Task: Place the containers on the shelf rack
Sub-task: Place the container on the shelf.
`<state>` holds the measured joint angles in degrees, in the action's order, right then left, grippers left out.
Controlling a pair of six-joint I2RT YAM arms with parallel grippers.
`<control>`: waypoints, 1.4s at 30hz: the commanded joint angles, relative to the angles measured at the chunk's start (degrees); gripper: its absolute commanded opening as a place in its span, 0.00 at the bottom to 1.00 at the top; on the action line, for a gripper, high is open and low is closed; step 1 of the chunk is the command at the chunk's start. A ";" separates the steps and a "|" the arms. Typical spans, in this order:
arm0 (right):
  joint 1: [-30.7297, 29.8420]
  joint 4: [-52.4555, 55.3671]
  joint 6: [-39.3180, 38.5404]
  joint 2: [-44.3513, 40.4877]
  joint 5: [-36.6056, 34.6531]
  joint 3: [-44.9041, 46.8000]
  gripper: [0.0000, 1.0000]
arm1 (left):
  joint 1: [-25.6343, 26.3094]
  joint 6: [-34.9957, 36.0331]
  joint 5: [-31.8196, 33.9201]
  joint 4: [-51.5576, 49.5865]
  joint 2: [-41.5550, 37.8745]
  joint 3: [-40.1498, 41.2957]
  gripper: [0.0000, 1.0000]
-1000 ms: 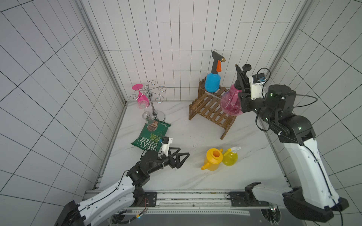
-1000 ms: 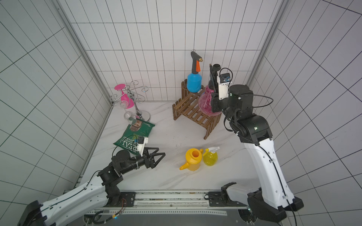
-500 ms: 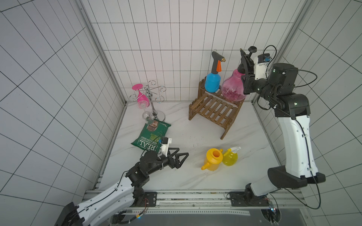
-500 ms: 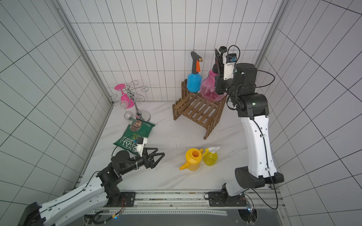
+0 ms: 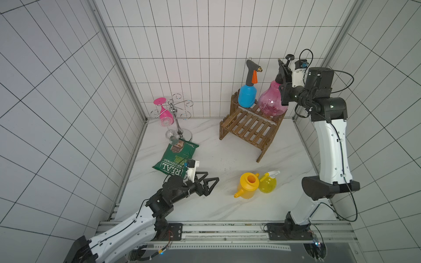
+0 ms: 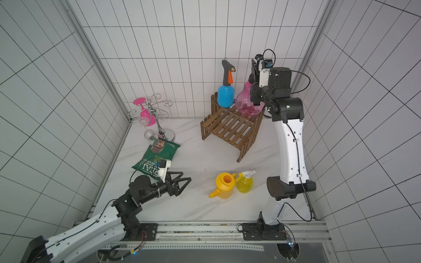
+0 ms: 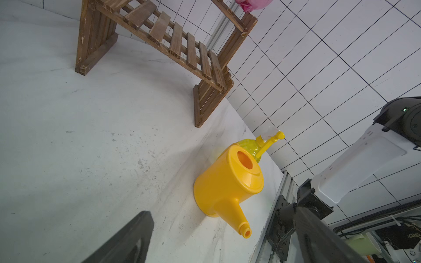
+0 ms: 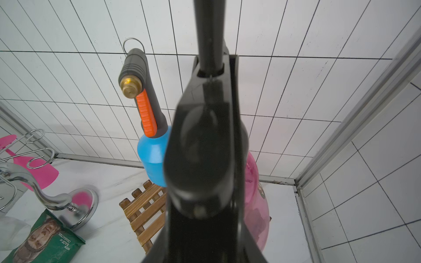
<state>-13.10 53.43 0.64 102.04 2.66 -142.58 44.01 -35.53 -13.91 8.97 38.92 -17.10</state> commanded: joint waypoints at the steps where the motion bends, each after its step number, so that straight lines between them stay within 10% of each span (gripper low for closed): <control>1: 1.03 -3.33 -0.21 0.54 1.22 -3.22 0.01 | 0.12 0.90 0.55 -0.14 -0.07 0.60 0.98; 42: 1.20 -2.26 -0.64 6.09 4.11 -6.57 0.49 | 0.05 1.15 0.77 -0.11 -0.06 0.65 0.98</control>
<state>-12.32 52.40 0.43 107.63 6.37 -147.76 44.01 -35.33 -13.67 8.97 38.98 -16.99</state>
